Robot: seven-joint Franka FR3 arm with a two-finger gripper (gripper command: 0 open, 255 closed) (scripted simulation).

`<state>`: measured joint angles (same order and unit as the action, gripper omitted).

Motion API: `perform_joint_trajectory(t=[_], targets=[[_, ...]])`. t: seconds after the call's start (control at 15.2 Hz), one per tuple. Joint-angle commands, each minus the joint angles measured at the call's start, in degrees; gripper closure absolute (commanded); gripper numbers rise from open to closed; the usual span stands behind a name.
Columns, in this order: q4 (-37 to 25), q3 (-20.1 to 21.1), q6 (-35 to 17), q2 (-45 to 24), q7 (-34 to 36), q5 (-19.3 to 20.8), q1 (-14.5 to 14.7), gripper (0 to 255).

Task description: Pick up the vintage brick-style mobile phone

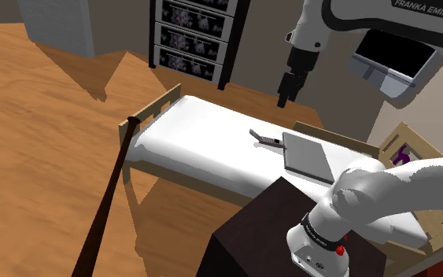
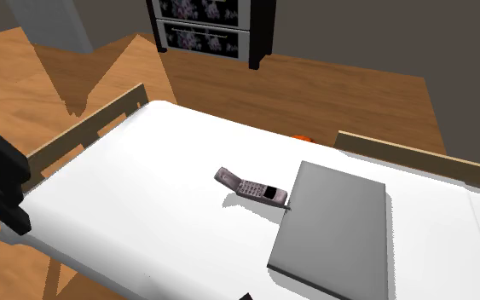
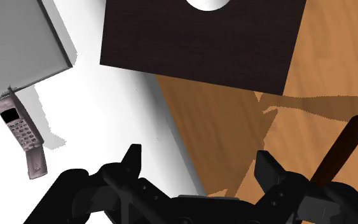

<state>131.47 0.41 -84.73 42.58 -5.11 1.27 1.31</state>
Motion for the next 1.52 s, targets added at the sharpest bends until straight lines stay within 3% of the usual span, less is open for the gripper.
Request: perform_joint_trajectory(t=[0.0, 0.73, 1.45], targets=[[0.00, 0.00, 0.00, 0.00, 0.00, 0.00, 0.00, 0], [8.74, -11.34, -15.29, -6.18, -13.52, 8.16, -3.33, 0], [8.05, -22.92, -32.29, -22.83, -27.10, 11.92, -5.51, 0]])
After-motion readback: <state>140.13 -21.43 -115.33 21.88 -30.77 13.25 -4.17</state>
